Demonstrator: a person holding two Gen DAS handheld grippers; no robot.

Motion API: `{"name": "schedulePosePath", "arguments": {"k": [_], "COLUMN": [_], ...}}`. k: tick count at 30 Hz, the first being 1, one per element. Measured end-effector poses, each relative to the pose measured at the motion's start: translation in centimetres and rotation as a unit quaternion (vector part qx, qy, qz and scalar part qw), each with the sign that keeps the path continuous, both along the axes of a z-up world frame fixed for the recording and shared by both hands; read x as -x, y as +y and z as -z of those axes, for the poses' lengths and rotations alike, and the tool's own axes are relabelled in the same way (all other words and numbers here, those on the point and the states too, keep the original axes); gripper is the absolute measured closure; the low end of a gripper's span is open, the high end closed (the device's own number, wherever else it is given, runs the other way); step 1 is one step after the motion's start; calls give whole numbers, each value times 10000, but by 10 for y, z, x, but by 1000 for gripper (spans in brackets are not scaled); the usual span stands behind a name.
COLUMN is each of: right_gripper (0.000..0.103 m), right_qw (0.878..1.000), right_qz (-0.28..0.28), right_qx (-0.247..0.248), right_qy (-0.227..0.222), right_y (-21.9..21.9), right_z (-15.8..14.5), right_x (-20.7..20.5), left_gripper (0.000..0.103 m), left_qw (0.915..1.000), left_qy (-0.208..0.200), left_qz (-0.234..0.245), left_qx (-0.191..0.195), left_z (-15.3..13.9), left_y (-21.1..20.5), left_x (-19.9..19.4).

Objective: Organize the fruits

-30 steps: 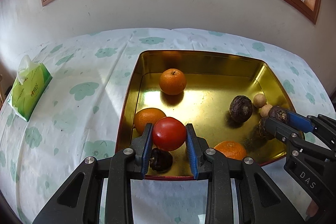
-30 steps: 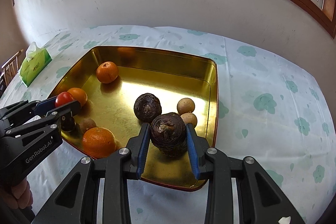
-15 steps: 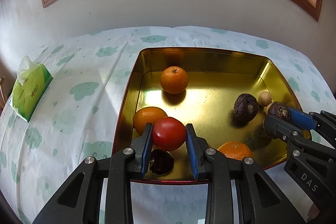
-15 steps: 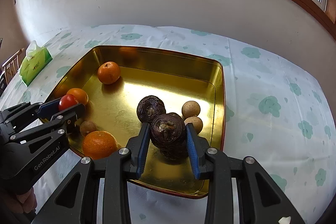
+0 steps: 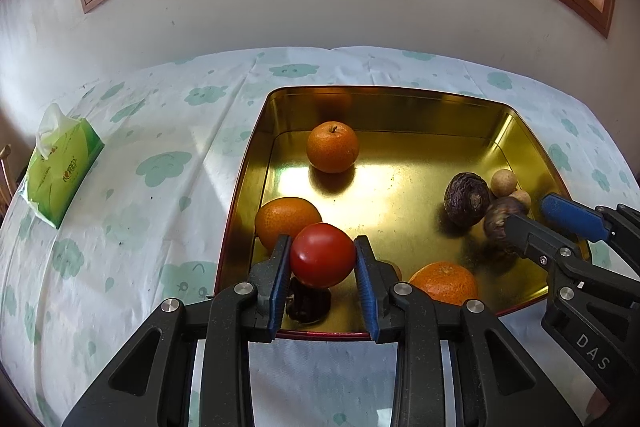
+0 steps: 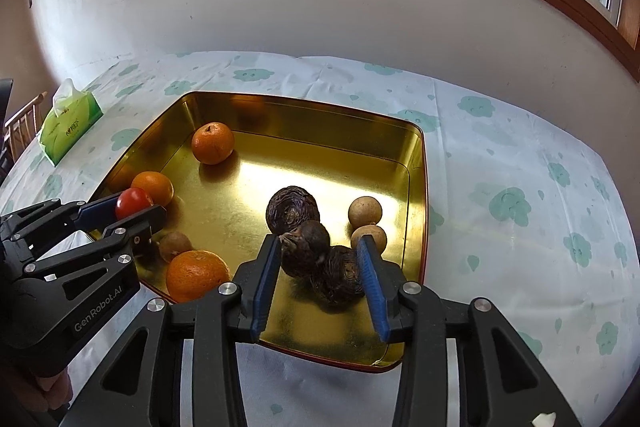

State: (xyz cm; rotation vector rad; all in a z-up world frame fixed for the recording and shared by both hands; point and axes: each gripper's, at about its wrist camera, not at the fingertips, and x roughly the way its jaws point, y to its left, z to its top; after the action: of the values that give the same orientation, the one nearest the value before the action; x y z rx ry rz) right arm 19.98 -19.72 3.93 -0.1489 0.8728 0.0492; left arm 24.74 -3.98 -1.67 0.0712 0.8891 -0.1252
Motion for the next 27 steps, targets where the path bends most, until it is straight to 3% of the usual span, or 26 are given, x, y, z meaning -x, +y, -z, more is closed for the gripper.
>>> {"name": "schedulePosePath", "arguments": {"k": [3,11,17,27], "right_gripper": [55,34,32,29], "right_qw": [10000,9995,9991,9984], "right_qz": [39,180,323,485], "right_qx": [38,121,25,-161], "right_qy": [-56,-228,-264,-222], "right_y": [-1,-5,-11,-13], "right_z": [-4,-17,-26,-26], "right_x": [2,14,33,75], "left_gripper": [69,52,47,47], "left_qw": [10000,9996,9989,9988], "left_qy": [-72,-264,-467,-440], "left_qz": [25,59,-11,-198], "left_qx": [-30,3,-77,-48], "left_z": [-4,-20,-33,-32], "left_y": [-1,-2,3,14], "left_x": [3,18,39,81]}}
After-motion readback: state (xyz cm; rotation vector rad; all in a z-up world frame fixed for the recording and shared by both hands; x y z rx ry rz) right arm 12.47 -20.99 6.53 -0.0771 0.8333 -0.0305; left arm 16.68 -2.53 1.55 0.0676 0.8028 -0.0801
